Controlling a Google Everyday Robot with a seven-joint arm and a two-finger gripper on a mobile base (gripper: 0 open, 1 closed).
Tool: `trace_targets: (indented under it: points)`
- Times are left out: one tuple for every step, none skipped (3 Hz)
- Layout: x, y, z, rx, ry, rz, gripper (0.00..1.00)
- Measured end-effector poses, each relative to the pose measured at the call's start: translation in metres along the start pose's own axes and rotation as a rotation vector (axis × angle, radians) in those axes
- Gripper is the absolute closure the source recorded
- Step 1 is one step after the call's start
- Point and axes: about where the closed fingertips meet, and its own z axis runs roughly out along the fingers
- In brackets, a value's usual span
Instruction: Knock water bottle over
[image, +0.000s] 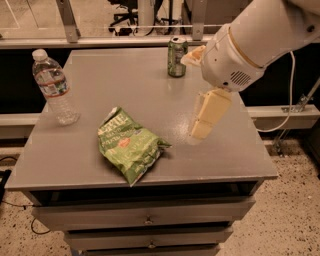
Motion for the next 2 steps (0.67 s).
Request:
trace_targets:
  points:
    - [-0.033, -0.015, 0.032, 0.039, -0.081, 0.004, 0.0]
    - [-0.077, -0.037, 0.071, 0.058, -0.174, -0.015, 0.0]
